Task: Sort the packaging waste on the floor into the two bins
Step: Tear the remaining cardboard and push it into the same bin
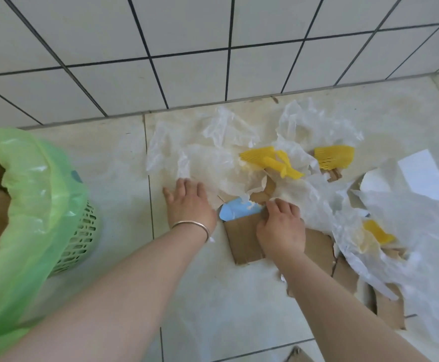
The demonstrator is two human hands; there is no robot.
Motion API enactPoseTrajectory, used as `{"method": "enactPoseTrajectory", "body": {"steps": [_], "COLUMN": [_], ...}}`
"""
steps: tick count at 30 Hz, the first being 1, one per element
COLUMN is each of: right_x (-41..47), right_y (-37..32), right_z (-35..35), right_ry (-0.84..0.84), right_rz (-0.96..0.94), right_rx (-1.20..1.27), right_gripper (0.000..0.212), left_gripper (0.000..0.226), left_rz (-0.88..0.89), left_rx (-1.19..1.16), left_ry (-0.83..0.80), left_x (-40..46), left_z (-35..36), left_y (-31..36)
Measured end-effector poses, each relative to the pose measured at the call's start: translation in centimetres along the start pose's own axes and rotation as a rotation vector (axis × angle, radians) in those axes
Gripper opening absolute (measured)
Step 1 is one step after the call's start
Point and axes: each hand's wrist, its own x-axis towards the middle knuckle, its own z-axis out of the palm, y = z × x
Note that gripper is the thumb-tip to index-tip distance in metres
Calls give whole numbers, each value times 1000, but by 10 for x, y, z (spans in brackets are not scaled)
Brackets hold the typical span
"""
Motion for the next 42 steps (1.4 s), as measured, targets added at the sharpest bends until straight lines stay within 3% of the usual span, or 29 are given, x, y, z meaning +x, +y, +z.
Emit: {"method": "enactPoseTrajectory", "body": {"steps": [5,11,15,20,23,27,29,32,35,37,40,42], "right_x": [12,27,34,37,38,39,42,45,48,47,43,40], "right_y": [-4,-26,-33,-38,-40,-39,-36,-32,-26,-22,-12,-2], "right_z": [-3,-4,2,9,6,-5,-15,-36,-52,-59,-67,-71], "right_ry": [42,-7,-34,-124,-142,-175,-189,-116,-64,-62,-39,-54], "right_rz": [75,263,299,303,255,232,220,185,183,178,253,308], "right_rx": [-78,41,34,190,225,333,527,804,919,941,1061,1126], "right_gripper": [43,84,90,60,41,37,29,26,21,19,35,30], "left_gripper": [67,49,56,58,41,30,33,29,7,13,16,18], "left_rz": [-237,-758,-953,-923,-863,-777,-756,-689,-663,-634,-631,-638], "left_rx": [-317,-1150,-1429,-1415,-1328,-1429,-1509,-1635,-1857,-1922,-1975,-1976], "left_ry": [66,380,349,189,100,53,21,115,86,26,-22,-42], "left_x": [8,4,-1,2,12,22,24,15,3,-5,-15,-21], "left_z": [4,5,6,18,18,18,19,7,-3,-8,-11,-11], "left_y": [-5,1,5,10,7,2,-3,-8,-6,-3,2,4]}}
